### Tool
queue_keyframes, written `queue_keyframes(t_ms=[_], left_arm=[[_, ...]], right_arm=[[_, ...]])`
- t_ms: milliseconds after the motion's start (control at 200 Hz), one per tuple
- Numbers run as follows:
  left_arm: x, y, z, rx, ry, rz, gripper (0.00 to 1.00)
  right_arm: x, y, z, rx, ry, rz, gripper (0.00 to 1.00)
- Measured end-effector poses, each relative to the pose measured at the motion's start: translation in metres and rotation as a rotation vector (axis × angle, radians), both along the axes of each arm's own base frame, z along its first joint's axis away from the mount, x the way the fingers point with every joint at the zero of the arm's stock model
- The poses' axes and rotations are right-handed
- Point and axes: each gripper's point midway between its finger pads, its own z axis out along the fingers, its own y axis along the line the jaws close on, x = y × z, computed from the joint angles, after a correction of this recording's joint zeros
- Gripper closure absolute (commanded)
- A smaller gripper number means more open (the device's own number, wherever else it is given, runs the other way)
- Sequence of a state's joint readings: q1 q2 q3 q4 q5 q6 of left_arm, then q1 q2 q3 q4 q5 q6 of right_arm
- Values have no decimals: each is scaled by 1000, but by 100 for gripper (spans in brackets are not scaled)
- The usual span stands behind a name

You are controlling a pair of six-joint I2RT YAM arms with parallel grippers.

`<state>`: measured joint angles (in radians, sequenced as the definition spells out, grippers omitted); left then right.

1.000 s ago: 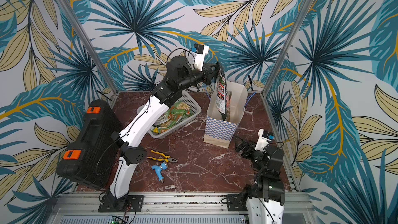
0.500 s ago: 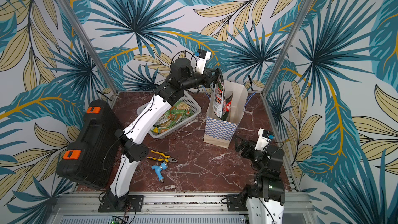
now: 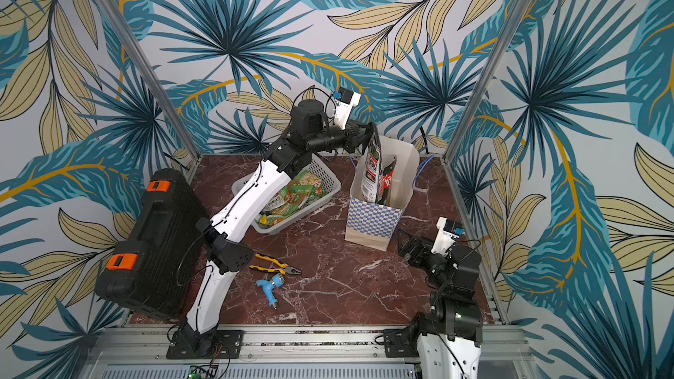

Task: Place the condiment packets inside the bag
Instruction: Place the condiment packet in the paper bag, then pick up the condiment packet from the storage box.

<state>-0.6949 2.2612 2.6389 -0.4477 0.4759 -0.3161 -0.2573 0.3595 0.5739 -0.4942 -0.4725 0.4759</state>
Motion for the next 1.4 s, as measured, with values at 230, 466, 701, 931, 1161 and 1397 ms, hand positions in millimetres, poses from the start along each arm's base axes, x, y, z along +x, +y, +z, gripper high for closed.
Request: queue_keyframes(t_ms=[230, 466, 701, 931, 1161, 1397], left_arm=[[1, -10, -35, 59, 47, -22, 34], [-31, -17, -6, 32, 4, -56, 16], [-83, 14, 36, 28, -45, -39, 0], [-113, 84, -3, 138, -24, 117, 0], [-111, 158, -76, 245, 79, 328, 0], [-88, 248, -139, 300, 232, 664, 0]], right_arm=[[0, 0, 0, 0, 0, 0, 0], [1, 0, 0, 0, 0, 0, 0], [-1, 6, 1, 11, -4, 33, 0], [-7, 25, 18, 42, -70, 140, 0], [-12, 55, 38, 83, -134, 301, 0], [-10, 77, 54, 74, -136, 414, 1]])
